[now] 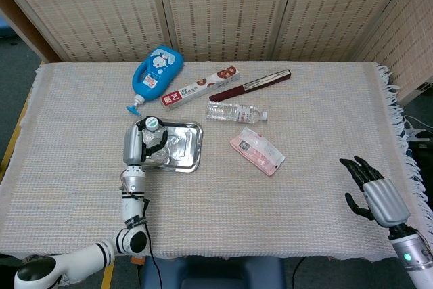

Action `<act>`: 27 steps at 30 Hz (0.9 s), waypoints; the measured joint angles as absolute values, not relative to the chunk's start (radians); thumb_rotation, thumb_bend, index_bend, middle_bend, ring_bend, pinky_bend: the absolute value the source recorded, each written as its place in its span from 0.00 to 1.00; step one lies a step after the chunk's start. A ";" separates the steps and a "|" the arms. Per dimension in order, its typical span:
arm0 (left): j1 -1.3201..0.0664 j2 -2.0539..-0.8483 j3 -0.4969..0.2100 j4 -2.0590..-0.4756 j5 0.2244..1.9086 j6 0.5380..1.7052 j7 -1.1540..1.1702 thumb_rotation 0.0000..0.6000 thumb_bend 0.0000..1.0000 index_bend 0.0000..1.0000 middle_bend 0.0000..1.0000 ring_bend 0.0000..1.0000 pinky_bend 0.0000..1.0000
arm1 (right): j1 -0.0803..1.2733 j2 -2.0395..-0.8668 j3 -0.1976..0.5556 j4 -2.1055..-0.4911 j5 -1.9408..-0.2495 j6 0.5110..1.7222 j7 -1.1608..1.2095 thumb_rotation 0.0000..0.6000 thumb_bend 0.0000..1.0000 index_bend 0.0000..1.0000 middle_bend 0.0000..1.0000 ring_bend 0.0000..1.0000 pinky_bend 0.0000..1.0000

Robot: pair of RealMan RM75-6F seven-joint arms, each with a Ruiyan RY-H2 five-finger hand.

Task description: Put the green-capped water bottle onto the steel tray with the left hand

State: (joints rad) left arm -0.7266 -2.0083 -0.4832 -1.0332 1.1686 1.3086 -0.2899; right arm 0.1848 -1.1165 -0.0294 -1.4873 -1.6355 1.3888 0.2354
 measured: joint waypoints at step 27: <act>-0.838 -2.162 -0.498 -0.605 1.203 1.329 -0.390 1.00 0.68 0.81 0.92 0.82 0.71 | 0.190 -1.117 -0.033 -1.488 -1.631 1.372 0.232 1.00 0.25 0.01 0.09 0.00 0.20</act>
